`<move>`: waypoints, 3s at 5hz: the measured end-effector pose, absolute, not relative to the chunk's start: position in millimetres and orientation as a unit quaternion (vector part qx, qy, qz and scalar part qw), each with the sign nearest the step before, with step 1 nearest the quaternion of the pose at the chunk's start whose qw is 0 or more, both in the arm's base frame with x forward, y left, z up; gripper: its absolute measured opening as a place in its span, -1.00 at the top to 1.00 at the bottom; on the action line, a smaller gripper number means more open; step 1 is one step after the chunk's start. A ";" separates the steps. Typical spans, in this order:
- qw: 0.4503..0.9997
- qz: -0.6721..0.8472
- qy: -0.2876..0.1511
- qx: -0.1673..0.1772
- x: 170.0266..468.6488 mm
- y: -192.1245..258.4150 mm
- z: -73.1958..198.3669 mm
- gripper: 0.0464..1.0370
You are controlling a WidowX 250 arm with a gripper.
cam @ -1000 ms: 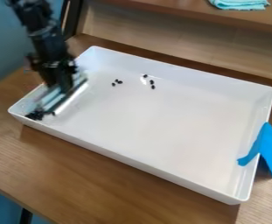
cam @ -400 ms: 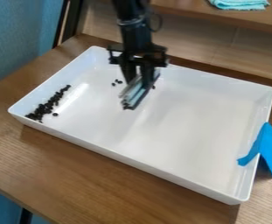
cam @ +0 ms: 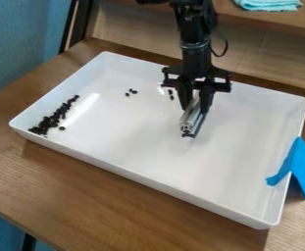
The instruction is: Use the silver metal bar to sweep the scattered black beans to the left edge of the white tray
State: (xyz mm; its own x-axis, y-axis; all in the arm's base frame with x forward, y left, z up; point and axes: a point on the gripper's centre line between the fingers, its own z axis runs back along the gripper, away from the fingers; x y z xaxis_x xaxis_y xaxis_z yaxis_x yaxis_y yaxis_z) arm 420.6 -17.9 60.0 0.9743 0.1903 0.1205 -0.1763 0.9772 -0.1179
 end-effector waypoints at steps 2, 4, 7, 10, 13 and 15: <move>0.990 0.120 -0.068 -0.042 429.7 -13.0 51.2 0.34; 0.986 0.140 -0.072 -0.045 436.7 27.2 49.7 0.34; 0.984 0.140 -0.097 -0.043 465.1 68.6 40.5 0.34; 0.979 0.180 -0.084 -0.045 439.4 124.6 38.5 0.34; 0.986 0.154 -0.059 0.029 407.4 179.1 46.5 0.34; 0.990 0.135 -0.025 0.024 415.6 216.7 65.0 0.34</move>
